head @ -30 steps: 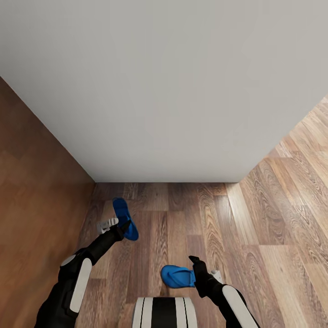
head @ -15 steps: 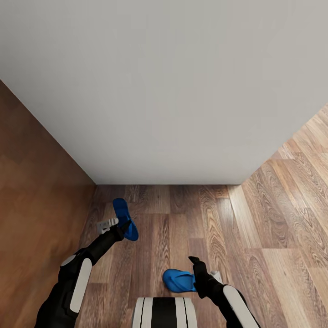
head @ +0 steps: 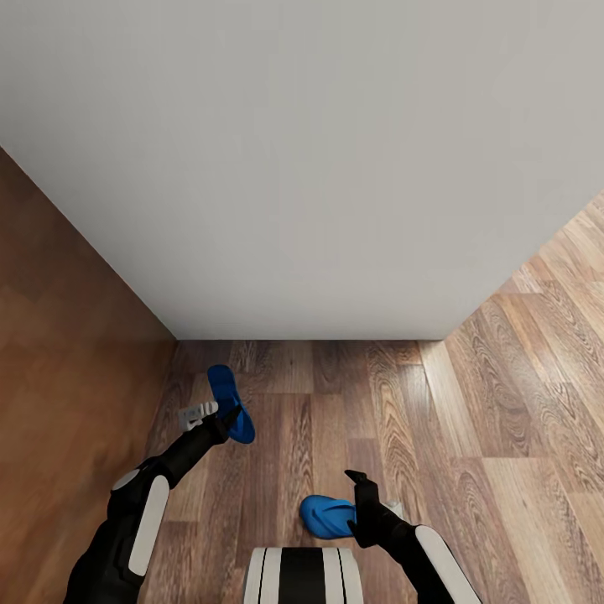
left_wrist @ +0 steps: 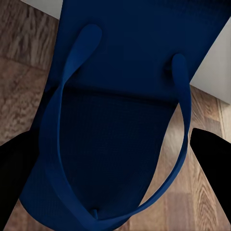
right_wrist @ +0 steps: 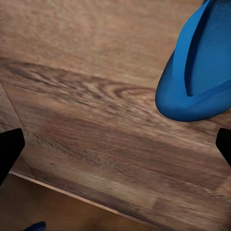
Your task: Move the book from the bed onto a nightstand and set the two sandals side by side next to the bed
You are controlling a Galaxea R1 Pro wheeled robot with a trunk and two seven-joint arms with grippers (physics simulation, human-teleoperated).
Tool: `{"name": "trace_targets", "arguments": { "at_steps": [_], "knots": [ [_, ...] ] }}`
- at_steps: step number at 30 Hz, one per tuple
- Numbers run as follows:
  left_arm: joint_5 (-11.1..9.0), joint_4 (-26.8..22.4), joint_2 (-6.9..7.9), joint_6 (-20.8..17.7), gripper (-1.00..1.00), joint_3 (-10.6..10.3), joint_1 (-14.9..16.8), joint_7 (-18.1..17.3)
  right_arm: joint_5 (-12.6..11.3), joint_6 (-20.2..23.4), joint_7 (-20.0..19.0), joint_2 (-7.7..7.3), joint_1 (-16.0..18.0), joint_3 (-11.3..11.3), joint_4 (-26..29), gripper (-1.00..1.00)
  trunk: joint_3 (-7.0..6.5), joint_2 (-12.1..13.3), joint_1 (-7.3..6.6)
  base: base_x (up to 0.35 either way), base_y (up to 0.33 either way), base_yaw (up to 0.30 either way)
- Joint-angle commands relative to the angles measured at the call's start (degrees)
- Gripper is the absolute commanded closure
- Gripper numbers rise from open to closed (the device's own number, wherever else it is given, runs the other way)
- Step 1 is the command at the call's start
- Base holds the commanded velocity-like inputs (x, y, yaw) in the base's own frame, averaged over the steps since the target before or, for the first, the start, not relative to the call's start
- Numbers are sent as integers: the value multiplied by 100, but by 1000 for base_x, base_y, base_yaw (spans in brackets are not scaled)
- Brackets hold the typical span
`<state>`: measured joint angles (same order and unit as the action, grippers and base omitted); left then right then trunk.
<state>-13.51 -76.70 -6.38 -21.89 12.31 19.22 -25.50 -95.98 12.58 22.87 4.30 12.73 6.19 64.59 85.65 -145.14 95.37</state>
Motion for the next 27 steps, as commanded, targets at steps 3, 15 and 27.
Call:
{"name": "trace_targets", "arguments": {
  "at_steps": [3,15,27],
  "knots": [
    [-47,-3,-5,-52,100,17,3,-25,-26,7,33,1,1,-4,7,-100,3,-1,-1,0,0,0],
    [-47,-3,-8,-57,100,9,3,-16,-26,1,33,1,1,-4,10,-100,269,-17,30,0,0,0],
    [-47,-3,-5,-52,100,10,3,-16,-26,-15,33,3,1,4,10,-100,535,-34,61,0,0,0]
  ]
}}
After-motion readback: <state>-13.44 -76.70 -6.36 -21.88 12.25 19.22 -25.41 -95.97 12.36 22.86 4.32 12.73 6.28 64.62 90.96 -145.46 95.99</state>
